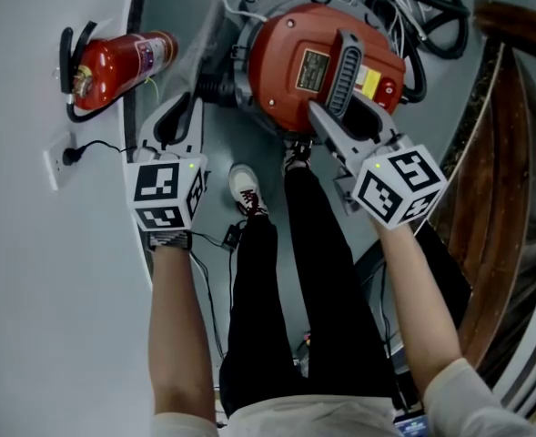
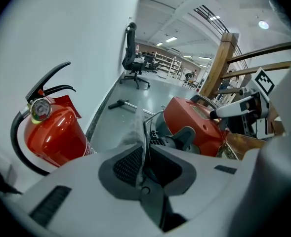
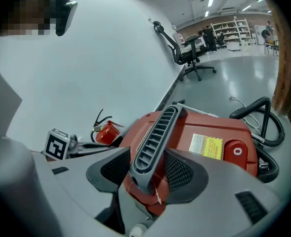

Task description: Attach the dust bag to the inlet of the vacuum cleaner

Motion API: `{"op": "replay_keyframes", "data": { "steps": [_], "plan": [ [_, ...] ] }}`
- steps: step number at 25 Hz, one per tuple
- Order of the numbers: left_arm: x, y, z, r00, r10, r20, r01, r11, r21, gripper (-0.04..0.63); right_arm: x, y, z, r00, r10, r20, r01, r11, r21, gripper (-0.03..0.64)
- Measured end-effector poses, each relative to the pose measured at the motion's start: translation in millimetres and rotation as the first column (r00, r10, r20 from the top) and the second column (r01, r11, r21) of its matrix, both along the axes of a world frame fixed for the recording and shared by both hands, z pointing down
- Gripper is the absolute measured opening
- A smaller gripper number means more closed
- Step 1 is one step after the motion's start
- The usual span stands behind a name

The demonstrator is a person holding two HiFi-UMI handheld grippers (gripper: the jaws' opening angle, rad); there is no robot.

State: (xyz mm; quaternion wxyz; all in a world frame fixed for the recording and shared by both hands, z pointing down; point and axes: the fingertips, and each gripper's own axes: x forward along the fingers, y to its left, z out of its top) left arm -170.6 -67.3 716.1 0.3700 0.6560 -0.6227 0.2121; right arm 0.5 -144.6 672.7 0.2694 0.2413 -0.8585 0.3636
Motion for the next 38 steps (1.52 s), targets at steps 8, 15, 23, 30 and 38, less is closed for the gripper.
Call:
{"op": "replay_keyframes", "data": {
  "steps": [8, 15, 23, 30, 38],
  "plan": [
    [-4.3, 2.1, 2.0, 1.000, 0.007, 0.014, -0.006, 0.999, -0.049, 0.025, -0.2, 0.4, 0.3, 1.000, 0.005, 0.000, -0.005, 1.000, 0.000, 0.212],
    [-7.0, 1.3, 1.4, 0.997, -0.003, -0.079, -0.003, 0.997, -0.071, 0.020, -0.5, 0.5, 0.1, 1.000, 0.005, 0.008, -0.005, 1.000, 0.005, 0.212],
    [-5.1, 1.5, 1.5, 0.993, -0.029, -0.111, 0.018, 0.995, -0.100, 0.020, 0.4, 2.7, 1.3, 1.000, -0.005, 0.003, 0.005, 1.000, 0.013, 0.212],
    [-4.5, 2.2, 1.1, 0.986, -0.073, -0.148, 0.056, 0.991, -0.120, 0.025, -1.1, 3.5, 0.5, 1.000, -0.012, -0.001, 0.012, 1.000, 0.025, 0.210],
    [-0.9, 3.2, 0.3, 0.984, -0.086, -0.156, 0.066, 0.989, -0.132, 0.026, -1.0, 3.9, 1.0, 1.000, -0.013, -0.014, 0.013, 0.998, 0.054, 0.210]
  ]
}}
